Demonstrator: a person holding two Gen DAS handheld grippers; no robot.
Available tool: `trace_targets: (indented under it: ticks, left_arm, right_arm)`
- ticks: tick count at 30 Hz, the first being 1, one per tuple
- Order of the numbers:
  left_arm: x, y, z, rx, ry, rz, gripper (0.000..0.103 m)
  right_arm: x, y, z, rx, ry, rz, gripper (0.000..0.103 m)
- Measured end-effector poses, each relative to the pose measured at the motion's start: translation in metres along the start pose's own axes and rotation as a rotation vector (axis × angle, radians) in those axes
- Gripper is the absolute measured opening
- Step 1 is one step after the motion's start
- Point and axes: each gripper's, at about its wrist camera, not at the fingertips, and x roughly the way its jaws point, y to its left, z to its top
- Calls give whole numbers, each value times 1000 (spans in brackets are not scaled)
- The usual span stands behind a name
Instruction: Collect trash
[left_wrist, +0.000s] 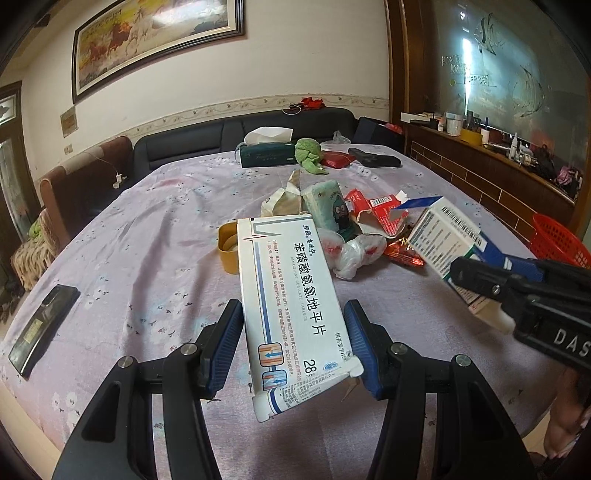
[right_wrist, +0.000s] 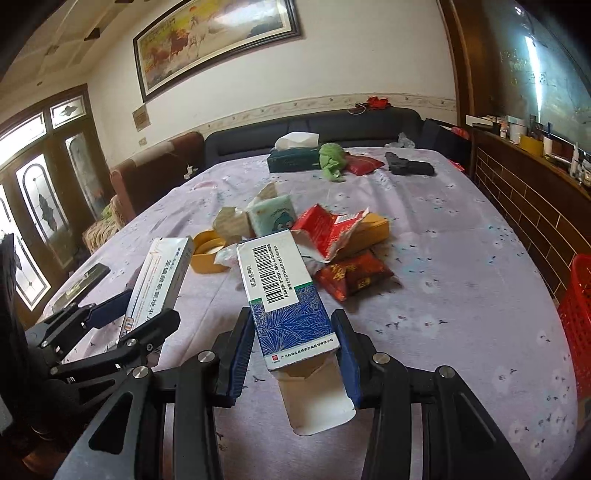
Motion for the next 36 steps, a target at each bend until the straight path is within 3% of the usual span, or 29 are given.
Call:
trace_targets:
  ticks: [21, 36]
  left_arm:
    - [-14, -10, 0, 32, -27, 21, 55]
    - [-43, -18, 6, 58, -81, 26, 55]
  right_arm:
    - [-14, -5, -3, 17, -16, -3, 46]
    - [-45, -3, -2, 15, -59, -21, 46]
